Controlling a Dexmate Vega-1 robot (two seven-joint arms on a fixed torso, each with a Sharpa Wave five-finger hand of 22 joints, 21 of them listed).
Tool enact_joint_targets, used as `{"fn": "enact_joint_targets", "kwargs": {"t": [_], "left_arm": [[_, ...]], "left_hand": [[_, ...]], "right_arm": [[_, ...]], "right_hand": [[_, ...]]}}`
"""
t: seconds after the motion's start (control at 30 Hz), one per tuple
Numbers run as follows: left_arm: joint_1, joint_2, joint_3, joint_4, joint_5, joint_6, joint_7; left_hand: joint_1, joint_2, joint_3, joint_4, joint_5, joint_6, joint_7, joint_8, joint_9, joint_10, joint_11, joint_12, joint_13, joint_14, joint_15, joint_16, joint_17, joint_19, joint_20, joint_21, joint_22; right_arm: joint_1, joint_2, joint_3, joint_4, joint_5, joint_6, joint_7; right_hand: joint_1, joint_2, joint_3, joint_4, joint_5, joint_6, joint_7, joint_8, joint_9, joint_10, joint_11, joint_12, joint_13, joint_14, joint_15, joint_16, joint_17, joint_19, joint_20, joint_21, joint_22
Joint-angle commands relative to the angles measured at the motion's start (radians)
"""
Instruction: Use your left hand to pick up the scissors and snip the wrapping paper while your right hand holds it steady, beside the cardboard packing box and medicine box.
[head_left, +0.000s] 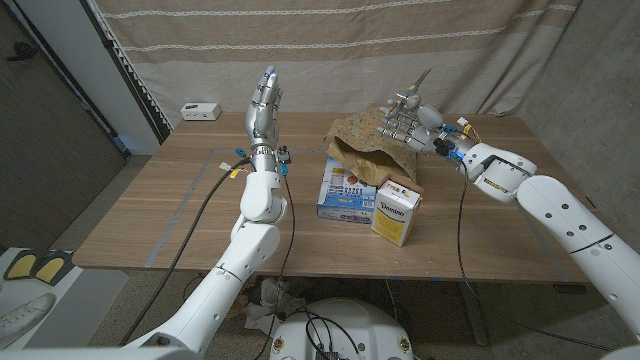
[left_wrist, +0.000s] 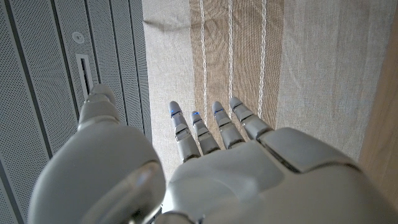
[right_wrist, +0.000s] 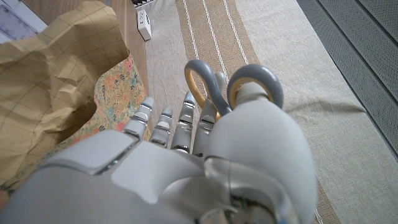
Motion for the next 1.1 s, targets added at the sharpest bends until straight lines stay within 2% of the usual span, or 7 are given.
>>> {"fn": "enact_joint_targets", "kwargs": {"t": [0.03,0.27,0.33,0.57,0.9,0.97,1.1], "left_arm": [[0.004,-0.001,0.0,0.005,-0.008,-0.005,-0.007],[0.001,-0.004,0.0,0.012,-0.012,-0.008,-0.009],[0.001,-0.003,0.0,0.013,-0.015,-0.007,-0.012],[0.002,-0.003,0.001,0.014,-0.014,-0.008,-0.012],[0.01,-0.003,0.003,0.005,-0.008,-0.008,-0.009],[0.012,-0.002,0.004,0.003,-0.008,-0.008,-0.009],[0.016,0.0,0.005,-0.004,-0.005,-0.004,-0.006]], "left_hand": [[-0.003,0.003,-0.005,-0.002,0.01,0.011,0.003,0.008,0.003,0.01,0.002,0.0,0.0,0.014,-0.096,0.006,0.002,0.0,0.003,0.006,0.001],[-0.002,0.005,-0.006,-0.002,0.011,0.016,0.003,0.01,0.003,0.017,0.0,0.001,-0.003,0.017,-0.096,0.008,0.001,0.001,0.003,0.006,0.001],[-0.002,0.005,-0.007,-0.002,0.011,0.017,0.003,0.011,0.003,0.018,0.0,0.001,-0.004,0.019,-0.097,0.008,0.001,0.003,0.001,0.007,0.001],[-0.001,0.006,-0.009,-0.002,0.012,0.023,0.003,0.013,0.003,0.02,0.0,0.001,-0.007,0.021,-0.097,0.009,0.001,0.003,0.001,0.007,0.001],[0.0,0.008,-0.01,-0.002,0.013,0.03,0.003,0.015,0.003,0.023,0.0,0.001,-0.01,0.022,-0.097,0.009,0.001,0.004,0.002,0.008,0.001],[0.0,0.008,-0.011,-0.002,0.013,0.031,0.003,0.016,0.003,0.024,0.0,0.001,-0.01,0.022,-0.097,0.009,0.001,0.003,0.002,0.008,0.001],[0.0,0.009,-0.012,-0.002,0.013,0.035,0.003,0.017,0.003,0.025,0.002,0.001,-0.012,0.022,-0.096,0.009,0.001,0.003,0.003,0.008,0.001]], "right_arm": [[0.005,-0.001,-0.012,0.003,0.0,0.014,0.009],[0.009,0.0,-0.015,0.006,0.008,0.012,0.008],[0.011,0.001,-0.017,0.007,0.006,0.013,0.002],[0.016,0.003,-0.022,0.015,0.013,0.008,0.002],[0.001,-0.002,-0.013,0.007,0.02,0.012,-0.001],[-0.003,-0.002,-0.01,0.005,0.021,0.014,-0.007],[-0.011,-0.005,-0.007,0.004,0.025,0.014,0.001]], "right_hand": [[0.005,-0.009,-0.01,-0.005,0.014,0.018,-0.014,-0.016,-0.023,0.027,-0.002,0.012,0.001,0.021,0.0,0.005,0.0,0.019,0.006,0.009,0.001],[0.003,-0.011,-0.016,-0.005,0.021,0.03,-0.021,-0.022,-0.033,0.02,0.004,0.008,0.001,0.023,0.004,0.001,0.0,0.024,0.016,0.007,0.001],[0.002,-0.012,-0.018,-0.005,0.025,0.051,-0.022,-0.012,-0.03,0.02,0.005,0.008,0.0,0.025,0.005,0.0,0.0,0.025,0.019,0.006,0.001],[0.001,-0.012,-0.025,-0.005,0.036,0.066,-0.035,0.004,-0.012,0.083,-0.016,0.027,0.0,0.05,-0.006,0.004,0.001,0.037,0.013,0.006,0.0],[-0.012,-0.023,-0.048,0.0,0.055,-0.08,-0.058,0.014,0.063,0.166,-0.038,0.043,0.006,0.096,-0.036,0.012,0.004,0.062,0.01,0.006,0.0],[-0.017,-0.023,-0.054,0.003,0.058,-0.1,-0.06,0.028,0.089,0.197,-0.058,0.053,0.009,0.109,-0.044,0.015,0.005,0.068,0.007,0.006,0.0],[-0.027,-0.027,-0.064,0.007,0.061,-0.138,-0.062,0.047,0.128,0.22,-0.064,0.06,0.016,0.128,-0.058,0.019,0.005,0.076,0.005,0.006,0.0]]}}
